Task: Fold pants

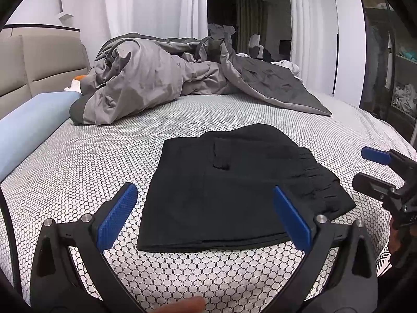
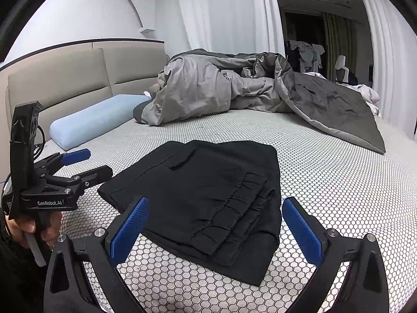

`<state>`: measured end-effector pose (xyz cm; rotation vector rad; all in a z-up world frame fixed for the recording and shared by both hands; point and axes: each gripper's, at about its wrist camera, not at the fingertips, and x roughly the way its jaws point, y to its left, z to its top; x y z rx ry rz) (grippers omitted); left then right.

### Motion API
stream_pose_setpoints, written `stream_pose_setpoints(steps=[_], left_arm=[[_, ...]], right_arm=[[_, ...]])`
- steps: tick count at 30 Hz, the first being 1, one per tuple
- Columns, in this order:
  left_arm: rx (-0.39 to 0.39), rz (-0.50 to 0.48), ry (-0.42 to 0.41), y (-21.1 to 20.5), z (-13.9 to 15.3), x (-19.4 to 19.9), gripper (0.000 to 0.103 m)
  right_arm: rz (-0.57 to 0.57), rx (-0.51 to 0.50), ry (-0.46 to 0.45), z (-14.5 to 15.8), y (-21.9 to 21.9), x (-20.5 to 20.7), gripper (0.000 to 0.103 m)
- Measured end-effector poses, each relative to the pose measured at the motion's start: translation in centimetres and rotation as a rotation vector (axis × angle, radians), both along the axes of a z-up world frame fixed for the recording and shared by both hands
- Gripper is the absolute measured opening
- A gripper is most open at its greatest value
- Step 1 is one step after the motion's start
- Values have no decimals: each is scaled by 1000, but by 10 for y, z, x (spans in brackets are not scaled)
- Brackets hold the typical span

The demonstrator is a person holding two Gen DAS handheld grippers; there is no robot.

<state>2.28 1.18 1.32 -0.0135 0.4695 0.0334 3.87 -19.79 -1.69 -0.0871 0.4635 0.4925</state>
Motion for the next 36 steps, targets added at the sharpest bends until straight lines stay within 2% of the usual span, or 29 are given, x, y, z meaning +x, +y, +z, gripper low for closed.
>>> stream_pose_setpoints(steps=[36], left_arm=[[9,2,10,-3,-4,1,102]], right_arm=[[20,-9,0,0,-4,-1,103]])
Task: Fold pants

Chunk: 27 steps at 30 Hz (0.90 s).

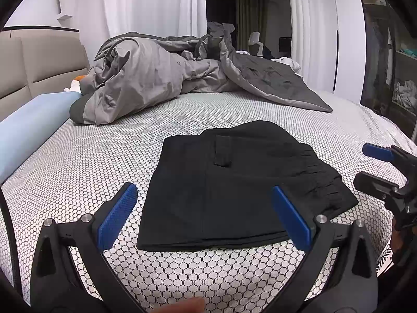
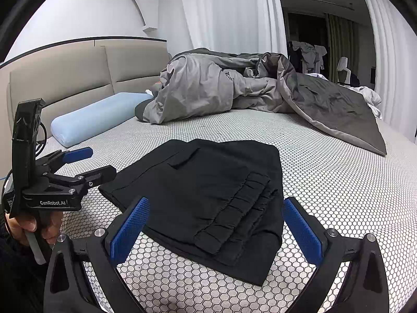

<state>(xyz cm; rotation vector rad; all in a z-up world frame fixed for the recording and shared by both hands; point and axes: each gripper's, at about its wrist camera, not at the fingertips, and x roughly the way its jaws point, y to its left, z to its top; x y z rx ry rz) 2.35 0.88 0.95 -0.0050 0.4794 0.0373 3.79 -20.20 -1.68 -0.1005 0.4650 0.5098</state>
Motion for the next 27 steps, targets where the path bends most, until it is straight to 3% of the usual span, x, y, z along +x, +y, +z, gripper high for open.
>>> stream_pose_setpoints(steps=[27], left_arm=[[6,-14,-8,2,2,-1,102]], right_arm=[[2,-3,1,0,1,0,103]])
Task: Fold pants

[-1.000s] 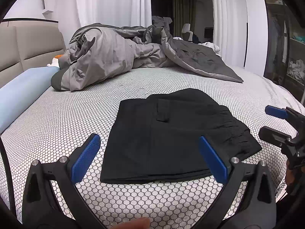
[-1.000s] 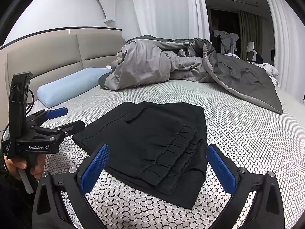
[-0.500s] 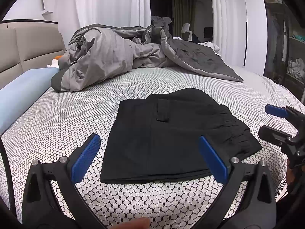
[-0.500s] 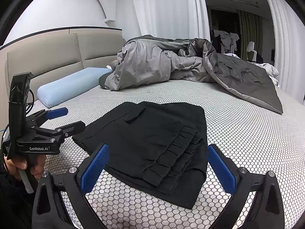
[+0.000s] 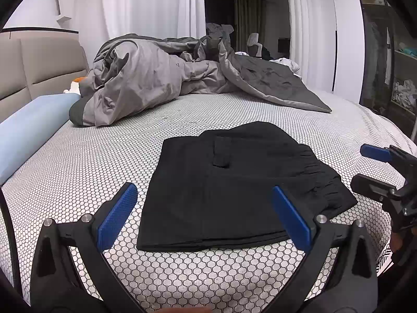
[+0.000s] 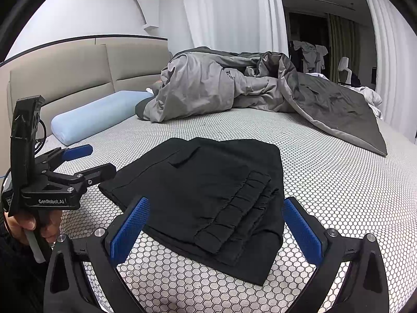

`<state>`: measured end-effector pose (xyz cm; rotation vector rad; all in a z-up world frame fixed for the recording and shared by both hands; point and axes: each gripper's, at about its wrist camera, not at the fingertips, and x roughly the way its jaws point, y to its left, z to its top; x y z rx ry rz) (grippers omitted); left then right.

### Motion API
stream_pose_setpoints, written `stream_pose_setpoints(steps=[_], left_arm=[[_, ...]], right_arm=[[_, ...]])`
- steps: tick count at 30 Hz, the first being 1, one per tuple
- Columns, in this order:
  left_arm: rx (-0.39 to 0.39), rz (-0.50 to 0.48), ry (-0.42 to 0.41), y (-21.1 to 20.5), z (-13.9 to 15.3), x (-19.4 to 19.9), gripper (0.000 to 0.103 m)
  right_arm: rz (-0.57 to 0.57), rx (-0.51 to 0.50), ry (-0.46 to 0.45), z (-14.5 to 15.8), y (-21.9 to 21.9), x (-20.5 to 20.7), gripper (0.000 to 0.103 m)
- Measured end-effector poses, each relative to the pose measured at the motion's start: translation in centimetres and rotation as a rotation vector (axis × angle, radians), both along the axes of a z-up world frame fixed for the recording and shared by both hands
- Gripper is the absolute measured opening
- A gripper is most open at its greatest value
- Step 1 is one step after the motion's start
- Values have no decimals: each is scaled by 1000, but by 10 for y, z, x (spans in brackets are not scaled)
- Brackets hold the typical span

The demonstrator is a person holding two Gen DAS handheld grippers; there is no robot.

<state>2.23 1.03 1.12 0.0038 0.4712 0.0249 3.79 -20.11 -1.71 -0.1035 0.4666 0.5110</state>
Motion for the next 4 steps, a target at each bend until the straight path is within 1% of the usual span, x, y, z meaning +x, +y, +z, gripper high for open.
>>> stream_pose_setpoints(steps=[4], left_arm=[[4,-5,1,1,0,-1,102]], right_arm=[[1,0,0,-1,0,0,103]])
